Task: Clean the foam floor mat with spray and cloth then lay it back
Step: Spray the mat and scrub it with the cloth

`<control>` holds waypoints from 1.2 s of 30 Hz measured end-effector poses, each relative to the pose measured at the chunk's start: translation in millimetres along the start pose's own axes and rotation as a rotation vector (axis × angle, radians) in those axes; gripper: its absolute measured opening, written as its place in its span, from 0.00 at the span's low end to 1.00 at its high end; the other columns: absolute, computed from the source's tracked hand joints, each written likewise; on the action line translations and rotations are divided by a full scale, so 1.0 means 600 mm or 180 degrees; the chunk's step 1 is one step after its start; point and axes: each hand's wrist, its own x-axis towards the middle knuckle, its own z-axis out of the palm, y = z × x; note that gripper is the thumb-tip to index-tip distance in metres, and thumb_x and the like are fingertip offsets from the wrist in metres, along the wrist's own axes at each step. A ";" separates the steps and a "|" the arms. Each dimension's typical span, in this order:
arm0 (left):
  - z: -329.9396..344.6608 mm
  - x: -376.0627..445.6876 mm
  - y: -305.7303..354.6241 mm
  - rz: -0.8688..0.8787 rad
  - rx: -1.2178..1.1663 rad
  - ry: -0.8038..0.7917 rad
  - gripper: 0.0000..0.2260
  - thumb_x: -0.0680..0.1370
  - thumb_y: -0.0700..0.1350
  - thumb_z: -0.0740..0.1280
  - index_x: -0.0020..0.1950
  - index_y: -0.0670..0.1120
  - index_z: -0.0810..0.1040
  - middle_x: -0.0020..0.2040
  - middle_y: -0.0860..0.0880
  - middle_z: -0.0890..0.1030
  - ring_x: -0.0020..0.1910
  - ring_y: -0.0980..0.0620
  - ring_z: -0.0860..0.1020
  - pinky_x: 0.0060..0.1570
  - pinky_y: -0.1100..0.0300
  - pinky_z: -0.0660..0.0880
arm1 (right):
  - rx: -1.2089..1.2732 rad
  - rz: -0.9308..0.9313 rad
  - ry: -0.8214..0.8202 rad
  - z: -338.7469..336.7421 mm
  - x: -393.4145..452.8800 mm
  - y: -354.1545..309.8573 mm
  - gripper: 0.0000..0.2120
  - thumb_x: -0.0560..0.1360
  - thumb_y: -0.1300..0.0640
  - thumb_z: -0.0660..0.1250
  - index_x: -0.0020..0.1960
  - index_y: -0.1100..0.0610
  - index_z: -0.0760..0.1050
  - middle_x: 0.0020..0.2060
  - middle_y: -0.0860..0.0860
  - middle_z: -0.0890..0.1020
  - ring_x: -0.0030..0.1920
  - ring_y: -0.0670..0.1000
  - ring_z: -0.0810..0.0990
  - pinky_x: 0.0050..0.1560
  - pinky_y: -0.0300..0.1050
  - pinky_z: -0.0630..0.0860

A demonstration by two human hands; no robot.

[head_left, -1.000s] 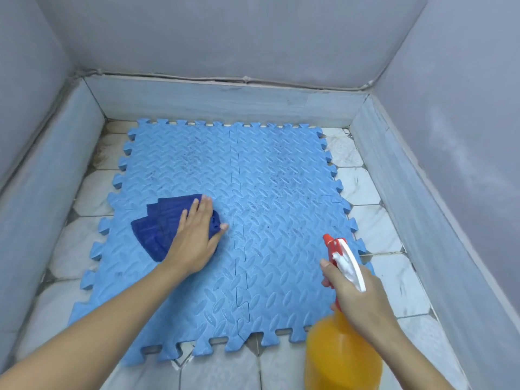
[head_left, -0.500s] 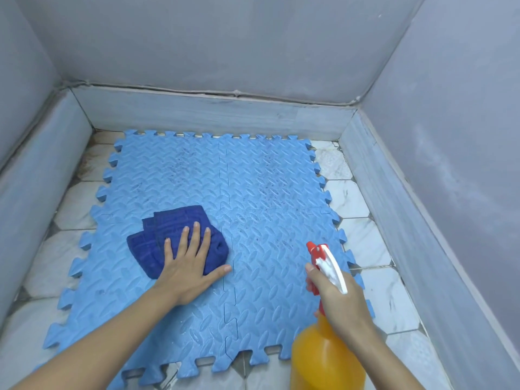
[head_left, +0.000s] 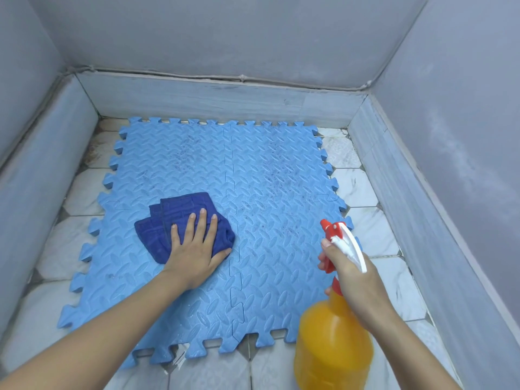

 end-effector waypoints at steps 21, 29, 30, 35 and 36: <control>0.000 0.000 0.016 0.0657 0.0578 0.0496 0.38 0.78 0.69 0.42 0.78 0.42 0.56 0.78 0.44 0.53 0.77 0.43 0.55 0.70 0.35 0.46 | 0.0012 0.0067 0.0239 -0.034 0.085 -0.046 0.20 0.75 0.40 0.66 0.46 0.59 0.80 0.48 0.58 0.83 0.39 0.51 0.78 0.36 0.47 0.81; -0.022 -0.010 0.059 0.1147 0.0799 0.0569 0.38 0.78 0.68 0.42 0.79 0.43 0.53 0.79 0.42 0.52 0.77 0.42 0.53 0.70 0.33 0.47 | -0.0540 0.0362 0.0365 -0.081 0.014 0.032 0.21 0.76 0.39 0.64 0.42 0.59 0.78 0.36 0.53 0.81 0.32 0.51 0.78 0.35 0.44 0.80; -0.023 -0.011 0.066 0.1219 0.0799 0.0594 0.38 0.78 0.68 0.42 0.79 0.43 0.53 0.79 0.42 0.52 0.77 0.42 0.52 0.71 0.33 0.48 | -0.0657 0.0431 0.0294 -0.086 -0.003 0.049 0.21 0.77 0.40 0.64 0.42 0.59 0.77 0.35 0.52 0.80 0.31 0.51 0.77 0.31 0.39 0.77; -0.031 -0.015 0.101 0.1448 0.0804 0.0627 0.39 0.78 0.68 0.42 0.78 0.41 0.54 0.79 0.41 0.53 0.77 0.42 0.54 0.72 0.36 0.50 | -0.0766 0.0739 -0.0185 -0.105 -0.085 0.107 0.15 0.75 0.39 0.67 0.47 0.52 0.80 0.39 0.53 0.80 0.35 0.51 0.77 0.36 0.47 0.81; -0.032 -0.016 0.106 0.1482 0.0808 0.0621 0.39 0.78 0.68 0.42 0.78 0.41 0.54 0.79 0.41 0.53 0.77 0.42 0.53 0.72 0.36 0.50 | -0.0822 0.0722 -0.0202 -0.107 -0.101 0.116 0.15 0.74 0.40 0.68 0.48 0.53 0.79 0.42 0.55 0.81 0.35 0.51 0.77 0.34 0.46 0.80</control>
